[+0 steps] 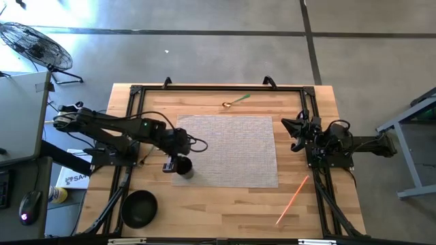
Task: Pick & Place Utensil
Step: Put the black cup on the gray mat
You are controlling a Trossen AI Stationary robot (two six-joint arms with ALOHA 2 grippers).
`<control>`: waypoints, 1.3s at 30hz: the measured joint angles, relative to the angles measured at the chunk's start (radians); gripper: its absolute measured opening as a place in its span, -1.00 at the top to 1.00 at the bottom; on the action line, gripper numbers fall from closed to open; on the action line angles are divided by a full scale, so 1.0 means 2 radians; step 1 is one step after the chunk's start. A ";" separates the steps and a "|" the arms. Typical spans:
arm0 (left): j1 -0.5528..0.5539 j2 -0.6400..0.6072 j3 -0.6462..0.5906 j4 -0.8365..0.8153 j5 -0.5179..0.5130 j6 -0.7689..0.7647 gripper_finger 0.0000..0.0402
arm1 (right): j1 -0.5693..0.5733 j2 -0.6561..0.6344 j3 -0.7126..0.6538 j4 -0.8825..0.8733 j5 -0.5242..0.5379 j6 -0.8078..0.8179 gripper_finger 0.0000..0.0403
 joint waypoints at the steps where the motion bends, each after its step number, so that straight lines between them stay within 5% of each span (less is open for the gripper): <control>1: 0.000 -0.002 0.004 -0.006 -0.001 0.004 0.27 | 0.000 0.000 0.000 0.000 0.000 0.000 0.94; 9: 0.000 -0.047 0.053 -0.059 -0.008 0.019 -0.01 | 0.000 0.000 0.000 0.000 0.000 0.000 0.94; 16: 0.000 -0.128 0.027 -0.136 -0.009 -0.025 -0.13 | 0.000 0.000 0.000 -0.002 0.000 0.000 0.94; 22: 0.000 -0.184 -0.039 -0.107 -0.016 -0.077 -0.32 | 0.000 0.000 0.000 -0.007 0.000 0.000 0.94; 30: 0.000 -0.186 -0.120 -0.044 -0.049 -0.078 -0.54 | 0.000 0.000 0.000 -0.009 0.000 0.000 0.94; 39: -0.011 -0.181 -0.139 -0.014 -0.042 -0.058 -0.66 | 0.000 0.000 0.000 -0.009 0.000 0.000 0.94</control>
